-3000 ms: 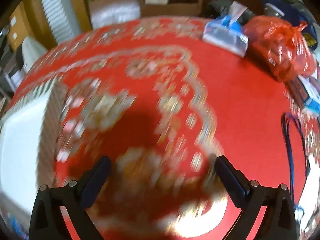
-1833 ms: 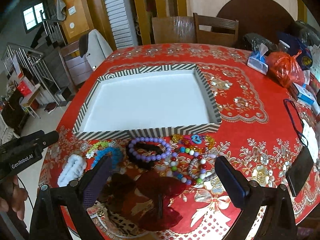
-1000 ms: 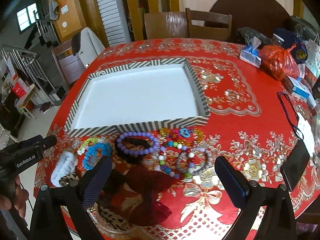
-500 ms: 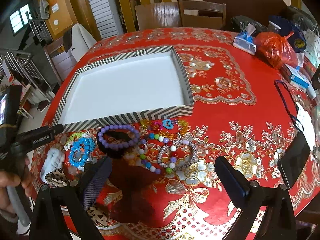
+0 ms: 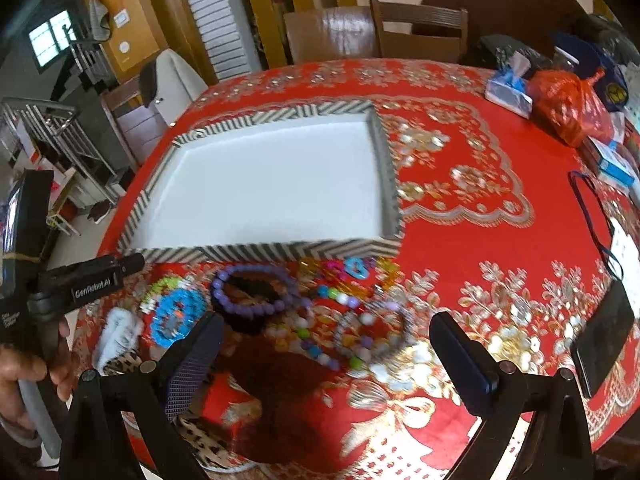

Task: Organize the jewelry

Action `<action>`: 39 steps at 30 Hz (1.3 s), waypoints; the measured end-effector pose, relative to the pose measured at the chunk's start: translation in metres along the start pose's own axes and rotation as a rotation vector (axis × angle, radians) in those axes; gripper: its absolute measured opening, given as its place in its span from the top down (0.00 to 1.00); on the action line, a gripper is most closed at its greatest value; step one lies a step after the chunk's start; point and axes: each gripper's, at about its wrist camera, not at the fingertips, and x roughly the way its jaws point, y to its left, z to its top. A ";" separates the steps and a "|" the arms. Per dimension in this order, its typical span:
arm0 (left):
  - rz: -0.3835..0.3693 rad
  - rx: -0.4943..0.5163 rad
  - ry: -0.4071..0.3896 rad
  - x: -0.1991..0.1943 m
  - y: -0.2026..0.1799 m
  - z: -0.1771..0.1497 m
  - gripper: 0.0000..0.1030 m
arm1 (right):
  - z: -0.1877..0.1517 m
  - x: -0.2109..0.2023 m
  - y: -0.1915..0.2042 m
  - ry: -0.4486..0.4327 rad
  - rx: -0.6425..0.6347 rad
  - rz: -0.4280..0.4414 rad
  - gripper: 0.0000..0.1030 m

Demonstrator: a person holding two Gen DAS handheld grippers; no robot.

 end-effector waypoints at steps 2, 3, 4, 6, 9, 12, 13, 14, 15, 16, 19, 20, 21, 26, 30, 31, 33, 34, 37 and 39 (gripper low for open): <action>-0.007 -0.003 -0.015 -0.008 0.002 -0.002 0.51 | 0.003 -0.001 0.008 -0.009 -0.016 0.013 0.01; -0.007 -0.002 -0.024 -0.013 0.004 -0.003 0.51 | 0.004 -0.001 0.012 -0.014 -0.024 0.019 0.01; -0.006 -0.001 -0.035 -0.019 0.006 -0.004 0.51 | 0.005 -0.002 0.016 -0.020 -0.029 0.024 0.01; -0.002 0.001 -0.057 -0.027 0.008 -0.006 0.51 | 0.006 -0.003 0.022 -0.027 -0.038 0.033 0.01; -0.004 -0.001 -0.077 -0.036 0.012 -0.008 0.51 | 0.005 -0.004 0.031 -0.028 -0.049 0.040 0.00; -0.013 0.002 -0.094 -0.044 0.015 -0.012 0.51 | 0.005 -0.004 0.034 -0.023 -0.042 0.058 0.00; -0.013 0.006 -0.101 -0.046 0.015 -0.013 0.51 | 0.004 -0.005 0.035 -0.023 -0.041 0.061 0.00; -0.012 0.010 -0.105 -0.047 0.015 -0.013 0.51 | 0.003 -0.006 0.037 -0.023 -0.042 0.064 0.01; -0.013 0.013 -0.108 -0.049 0.016 -0.014 0.51 | 0.003 -0.006 0.039 -0.024 -0.044 0.065 0.00; -0.019 0.014 -0.108 -0.050 0.017 -0.015 0.51 | 0.002 -0.007 0.040 -0.026 -0.048 0.064 0.00; -0.025 0.013 -0.114 -0.054 0.019 -0.018 0.51 | -0.001 -0.010 0.043 -0.026 -0.058 0.064 0.00; -0.025 0.014 -0.115 -0.054 0.020 -0.018 0.51 | -0.002 -0.011 0.043 -0.026 -0.061 0.065 0.01; -0.026 0.015 -0.114 -0.054 0.021 -0.019 0.51 | -0.003 -0.011 0.044 -0.025 -0.064 0.066 0.01; -0.032 0.019 -0.108 -0.055 0.023 -0.022 0.51 | -0.010 -0.011 0.044 -0.014 -0.082 0.058 0.02; -0.057 -0.005 -0.095 -0.053 0.033 -0.024 0.51 | -0.017 -0.009 0.038 0.001 -0.082 0.052 0.06; -0.061 -0.013 -0.091 -0.053 0.036 -0.024 0.51 | -0.018 -0.008 0.036 0.007 -0.078 0.051 0.08; -0.071 -0.027 -0.075 -0.049 0.041 -0.024 0.51 | -0.021 -0.006 0.031 0.018 -0.068 0.048 0.10; -0.078 -0.032 -0.069 -0.048 0.043 -0.024 0.51 | -0.022 -0.005 0.028 0.023 -0.064 0.044 0.12; -0.102 -0.046 -0.043 -0.043 0.048 -0.025 0.51 | -0.025 -0.003 0.016 0.035 -0.039 0.030 0.16; -0.118 -0.043 -0.025 -0.040 0.047 -0.026 0.51 | -0.027 -0.002 0.006 0.040 -0.015 0.020 0.17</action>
